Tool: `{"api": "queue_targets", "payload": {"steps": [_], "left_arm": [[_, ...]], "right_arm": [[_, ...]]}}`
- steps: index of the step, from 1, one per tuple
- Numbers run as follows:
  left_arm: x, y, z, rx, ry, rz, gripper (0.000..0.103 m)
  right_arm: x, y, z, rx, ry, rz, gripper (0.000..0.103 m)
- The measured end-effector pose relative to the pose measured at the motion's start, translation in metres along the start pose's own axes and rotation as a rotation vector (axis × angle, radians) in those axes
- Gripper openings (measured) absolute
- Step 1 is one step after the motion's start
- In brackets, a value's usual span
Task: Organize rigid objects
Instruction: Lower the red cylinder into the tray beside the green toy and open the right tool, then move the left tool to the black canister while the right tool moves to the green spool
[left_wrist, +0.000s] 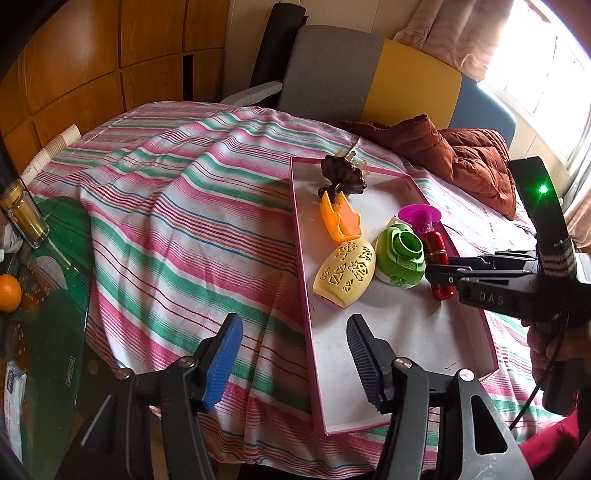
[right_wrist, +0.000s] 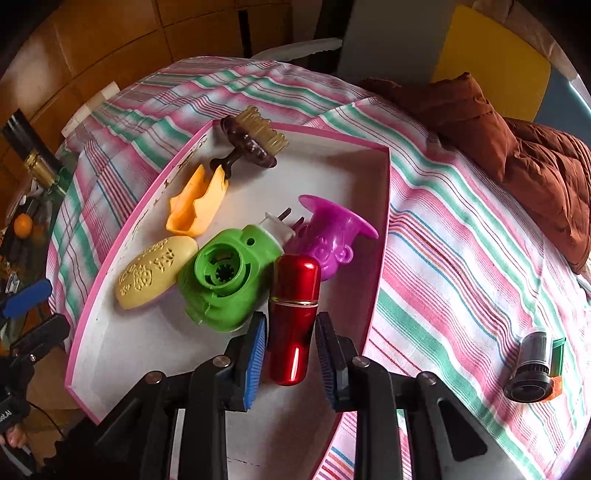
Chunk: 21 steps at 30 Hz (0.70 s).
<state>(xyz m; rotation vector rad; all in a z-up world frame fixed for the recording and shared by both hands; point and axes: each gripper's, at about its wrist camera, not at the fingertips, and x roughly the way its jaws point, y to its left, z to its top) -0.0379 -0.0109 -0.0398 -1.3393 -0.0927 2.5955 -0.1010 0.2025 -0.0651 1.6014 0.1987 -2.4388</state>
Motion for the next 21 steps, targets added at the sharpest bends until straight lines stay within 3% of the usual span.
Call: {"api": "queue_targets", "payload": {"steps": [11, 21], "left_arm": [[-0.009, -0.010, -0.001, 0.042, -0.020, 0.012, 0.061], [-0.017, -0.021, -0.001, 0.074, -0.040, 0.010, 0.061]], "right_arm": [[0.012, 0.013, 0.007, 0.024, -0.013, -0.037, 0.029], [-0.031, 0.002, -0.006, 0.095, -0.134, -0.020, 0.033]]}}
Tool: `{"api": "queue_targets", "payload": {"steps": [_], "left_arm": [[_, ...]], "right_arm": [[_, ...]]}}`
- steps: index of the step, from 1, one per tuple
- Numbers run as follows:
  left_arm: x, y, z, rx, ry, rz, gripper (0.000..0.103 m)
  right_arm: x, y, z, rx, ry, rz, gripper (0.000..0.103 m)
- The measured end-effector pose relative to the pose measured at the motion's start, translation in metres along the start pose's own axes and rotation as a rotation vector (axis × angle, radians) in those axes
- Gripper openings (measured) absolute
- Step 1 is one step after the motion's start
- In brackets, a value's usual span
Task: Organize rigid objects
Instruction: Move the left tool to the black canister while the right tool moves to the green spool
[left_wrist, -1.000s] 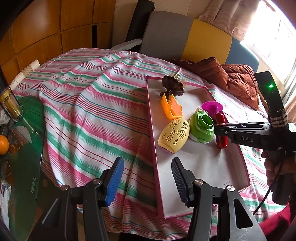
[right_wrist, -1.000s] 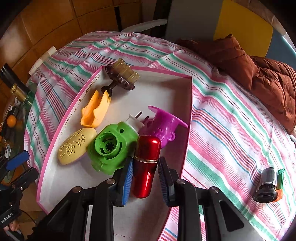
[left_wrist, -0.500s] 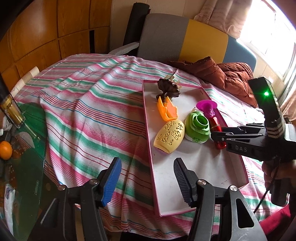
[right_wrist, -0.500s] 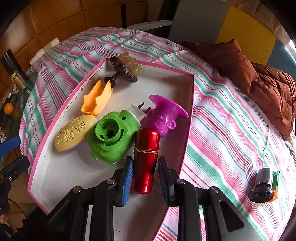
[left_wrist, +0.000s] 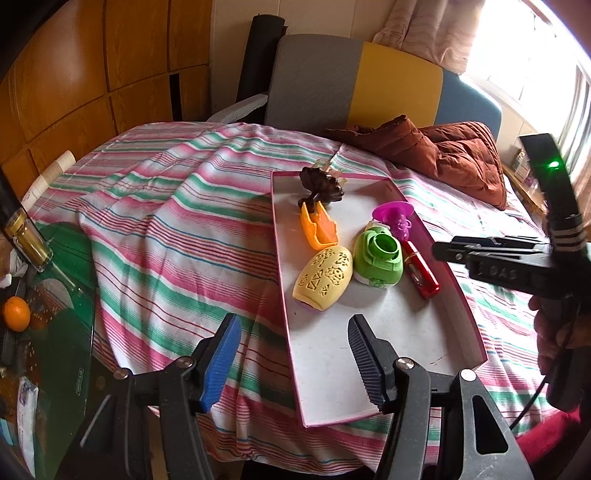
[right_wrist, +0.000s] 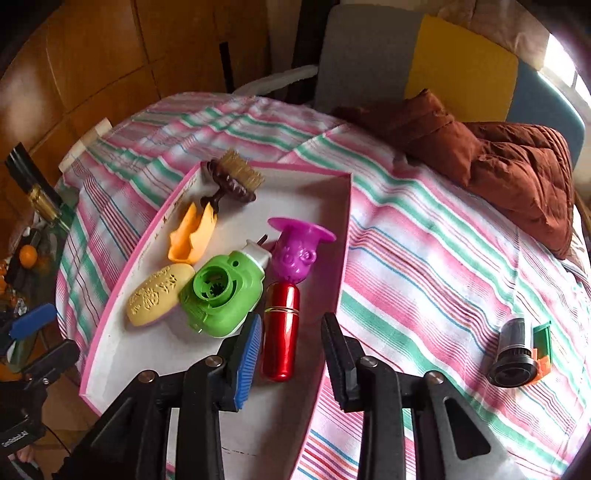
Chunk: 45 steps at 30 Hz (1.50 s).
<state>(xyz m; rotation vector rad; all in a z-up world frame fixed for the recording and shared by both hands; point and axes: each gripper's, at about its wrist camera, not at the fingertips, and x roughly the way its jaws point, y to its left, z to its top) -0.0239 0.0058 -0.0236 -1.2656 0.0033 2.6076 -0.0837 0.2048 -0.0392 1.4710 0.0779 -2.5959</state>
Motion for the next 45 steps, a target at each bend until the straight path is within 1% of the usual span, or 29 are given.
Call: {"api": "queue_targets", "payload": {"steps": [4, 8, 15, 19, 23, 26, 28, 30, 32, 34, 37, 40, 45], "left_arm": [[-0.002, -0.007, 0.002, 0.018, -0.005, -0.007, 0.061], [-0.004, -0.017, 0.003, 0.047, -0.008, -0.013, 0.061], [-0.007, -0.040, 0.007, 0.101, -0.017, -0.034, 0.064], [-0.007, -0.056, 0.012, 0.139, -0.018, -0.048, 0.065], [-0.005, -0.075, 0.017, 0.178, -0.006, -0.082, 0.065], [-0.004, -0.092, 0.021, 0.212, -0.004, -0.116, 0.065], [-0.003, -0.105, 0.024, 0.235, -0.002, -0.135, 0.065], [-0.001, -0.120, 0.027, 0.257, 0.004, -0.154, 0.065], [0.004, -0.136, 0.029, 0.280, 0.016, -0.173, 0.065], [0.011, -0.153, 0.031, 0.301, 0.039, -0.197, 0.065], [0.024, -0.178, 0.032, 0.328, 0.078, -0.240, 0.065], [0.040, -0.200, 0.037, 0.318, 0.130, -0.291, 0.065], [0.068, -0.231, 0.051, 0.273, 0.190, -0.345, 0.065]], "right_arm": [[-0.017, -0.013, -0.006, 0.040, -0.040, -0.015, 0.034], [-0.031, -0.036, -0.015, 0.097, -0.064, -0.040, 0.035], [-0.050, -0.092, -0.037, 0.224, -0.092, -0.105, 0.035], [-0.064, -0.132, -0.053, 0.299, -0.108, -0.164, 0.035], [-0.078, -0.179, -0.072, 0.408, -0.130, -0.227, 0.036], [-0.086, -0.217, -0.087, 0.510, -0.149, -0.292, 0.036], [-0.090, -0.241, -0.100, 0.584, -0.164, -0.339, 0.036], [-0.093, -0.264, -0.117, 0.679, -0.185, -0.366, 0.036], [-0.096, -0.288, -0.134, 0.803, -0.169, -0.368, 0.036], [-0.102, -0.304, -0.146, 0.913, -0.201, -0.339, 0.036], [-0.108, -0.314, -0.157, 0.990, -0.213, -0.315, 0.037], [-0.105, -0.316, -0.161, 1.024, -0.200, -0.266, 0.037], [-0.102, -0.307, -0.152, 0.977, -0.191, -0.259, 0.038]]}}
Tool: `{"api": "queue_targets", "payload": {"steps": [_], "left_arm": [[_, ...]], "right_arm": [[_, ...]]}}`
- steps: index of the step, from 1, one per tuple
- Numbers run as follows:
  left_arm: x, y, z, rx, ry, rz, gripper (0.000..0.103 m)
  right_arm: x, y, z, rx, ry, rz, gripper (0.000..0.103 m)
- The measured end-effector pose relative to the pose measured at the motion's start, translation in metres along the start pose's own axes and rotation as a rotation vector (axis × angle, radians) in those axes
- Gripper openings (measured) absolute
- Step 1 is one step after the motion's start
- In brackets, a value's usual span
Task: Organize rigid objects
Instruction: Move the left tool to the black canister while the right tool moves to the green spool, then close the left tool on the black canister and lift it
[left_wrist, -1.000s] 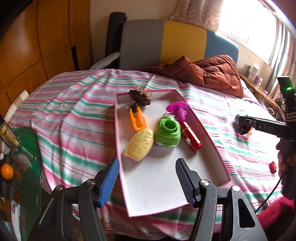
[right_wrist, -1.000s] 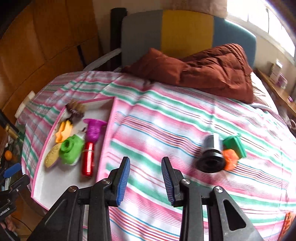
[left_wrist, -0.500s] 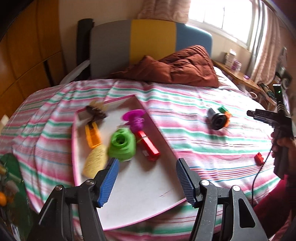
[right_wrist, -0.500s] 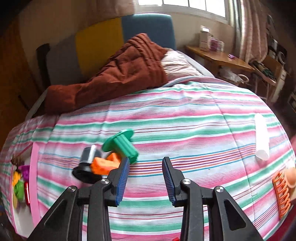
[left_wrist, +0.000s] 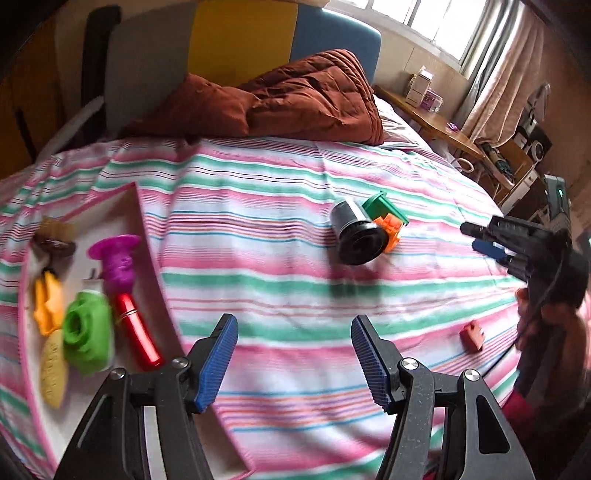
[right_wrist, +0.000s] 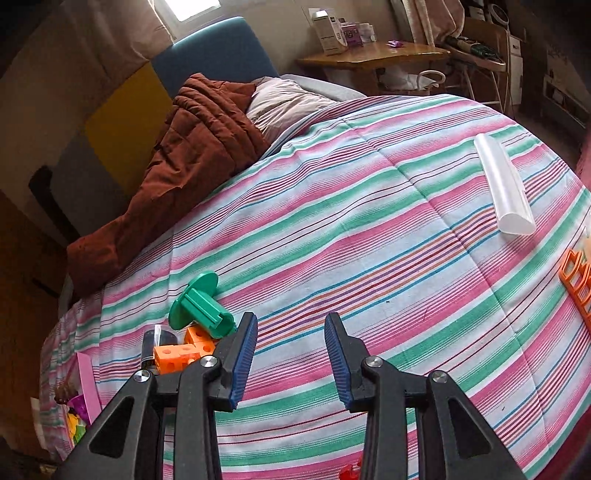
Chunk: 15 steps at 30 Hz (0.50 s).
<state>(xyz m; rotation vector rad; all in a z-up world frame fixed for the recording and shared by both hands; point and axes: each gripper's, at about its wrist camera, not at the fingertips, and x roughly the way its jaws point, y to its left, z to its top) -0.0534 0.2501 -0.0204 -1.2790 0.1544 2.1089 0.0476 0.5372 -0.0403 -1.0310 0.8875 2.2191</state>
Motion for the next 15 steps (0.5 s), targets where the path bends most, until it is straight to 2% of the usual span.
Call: {"api": "queue_targets", "payload": {"steps": [4, 15], "left_arm": [[0.023, -0.011, 0.027, -0.019, 0.012, -0.033, 0.065], [0.100, -0.021, 0.088, -0.116, 0.119, -0.122, 0.065]], "right_arm": [[0.002, 0.007, -0.003, -0.026, 0.012, 0.008, 0.038], [0.008, 0.014, -0.005, -0.035, 0.048, 0.034, 0.038]]}}
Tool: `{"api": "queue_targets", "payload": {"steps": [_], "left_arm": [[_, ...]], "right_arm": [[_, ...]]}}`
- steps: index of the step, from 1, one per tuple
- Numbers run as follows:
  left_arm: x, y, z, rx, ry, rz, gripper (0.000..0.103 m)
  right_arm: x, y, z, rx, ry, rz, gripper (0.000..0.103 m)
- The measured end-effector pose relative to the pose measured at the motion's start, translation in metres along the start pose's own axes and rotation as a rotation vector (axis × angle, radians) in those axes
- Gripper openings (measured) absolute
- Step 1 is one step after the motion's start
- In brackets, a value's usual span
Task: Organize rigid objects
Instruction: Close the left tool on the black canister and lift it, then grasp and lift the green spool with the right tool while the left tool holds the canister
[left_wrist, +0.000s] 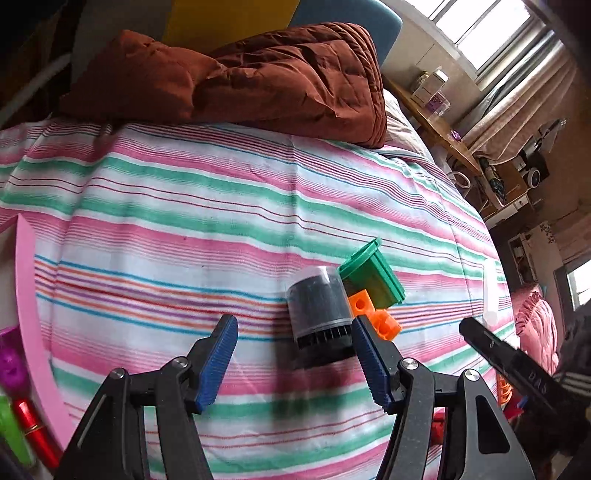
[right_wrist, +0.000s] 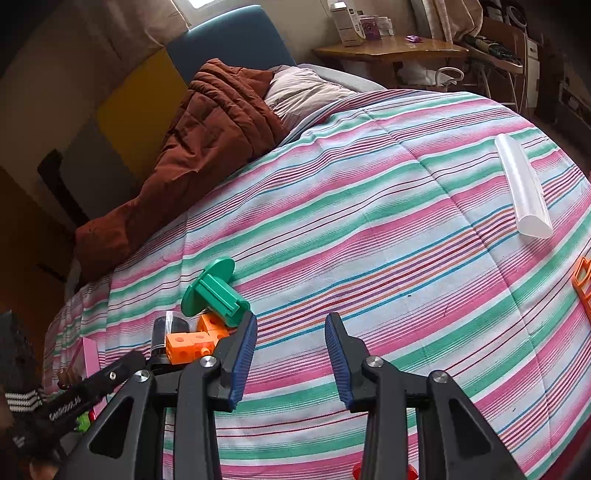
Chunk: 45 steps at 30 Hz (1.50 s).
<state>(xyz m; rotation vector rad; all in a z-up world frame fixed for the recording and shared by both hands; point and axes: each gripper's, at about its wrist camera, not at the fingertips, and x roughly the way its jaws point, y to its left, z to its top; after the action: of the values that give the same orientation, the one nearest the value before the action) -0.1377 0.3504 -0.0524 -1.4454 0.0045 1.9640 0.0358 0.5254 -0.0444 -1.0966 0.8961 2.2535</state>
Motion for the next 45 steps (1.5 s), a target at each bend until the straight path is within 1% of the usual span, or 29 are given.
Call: {"api": "queue_targets", "payload": {"steps": [3, 5, 9, 10, 11, 12, 13, 14, 17, 23, 28, 30, 32, 35, 39, 42, 45], "left_arm": [[0.016, -0.002, 0.011, -0.006, 0.020, 0.012, 0.064], [0.024, -0.005, 0.015, -0.002, 0.036, -0.001, 0.063], [0.043, -0.013, 0.013, 0.026, 0.089, 0.004, 0.061], [0.045, -0.015, 0.011, 0.036, 0.082, 0.014, 0.061], [0.044, -0.018, 0.010, 0.058, 0.070, 0.029, 0.059], [0.043, -0.021, 0.008, 0.081, 0.066, 0.029, 0.048], [0.042, -0.022, 0.004, 0.090, 0.070, 0.012, 0.045], [0.039, -0.022, 0.000, 0.097, 0.071, 0.017, 0.044], [0.028, -0.017, -0.015, 0.122, 0.048, 0.039, 0.044], [0.000, 0.005, -0.061, 0.087, 0.031, 0.007, 0.044], [-0.018, 0.005, -0.101, 0.102, 0.018, 0.018, 0.044], [-0.021, 0.000, -0.116, 0.144, -0.011, 0.038, 0.044], [-0.022, -0.003, -0.123, 0.171, -0.034, 0.054, 0.044], [-0.021, -0.001, -0.121, 0.154, -0.029, 0.039, 0.044], [-0.019, 0.002, -0.119, 0.159, -0.023, 0.024, 0.044], [-0.020, 0.004, -0.119, 0.151, -0.024, 0.009, 0.044], [-0.020, 0.007, -0.119, 0.144, -0.028, -0.011, 0.045]], "right_arm": [[0.003, 0.004, -0.002, -0.009, 0.015, 0.009, 0.038], [0.004, 0.007, -0.002, -0.022, 0.020, 0.010, 0.038], [0.004, 0.008, -0.003, -0.027, 0.020, 0.012, 0.038], [0.004, 0.007, -0.002, -0.021, 0.021, 0.013, 0.038], [0.005, 0.006, -0.002, -0.015, 0.025, 0.015, 0.038], [0.005, 0.004, -0.002, -0.009, 0.027, 0.017, 0.038], [0.005, 0.003, -0.001, -0.005, 0.027, 0.017, 0.038], [0.005, 0.002, -0.002, -0.001, 0.027, 0.014, 0.038], [0.007, 0.001, -0.002, 0.007, 0.035, 0.017, 0.038], [0.009, 0.001, -0.004, 0.003, 0.045, 0.009, 0.038], [0.014, 0.004, -0.007, -0.017, 0.065, -0.004, 0.038], [0.015, 0.006, -0.008, -0.032, 0.067, -0.014, 0.038], [0.015, 0.009, -0.010, -0.049, 0.069, -0.010, 0.038], [0.017, 0.017, -0.013, -0.095, 0.078, -0.005, 0.038], [0.022, 0.035, -0.014, -0.181, 0.090, 0.015, 0.038], [0.029, 0.058, -0.007, -0.328, 0.089, -0.007, 0.038], [0.045, 0.080, 0.000, -0.463, 0.127, -0.042, 0.039]]}}
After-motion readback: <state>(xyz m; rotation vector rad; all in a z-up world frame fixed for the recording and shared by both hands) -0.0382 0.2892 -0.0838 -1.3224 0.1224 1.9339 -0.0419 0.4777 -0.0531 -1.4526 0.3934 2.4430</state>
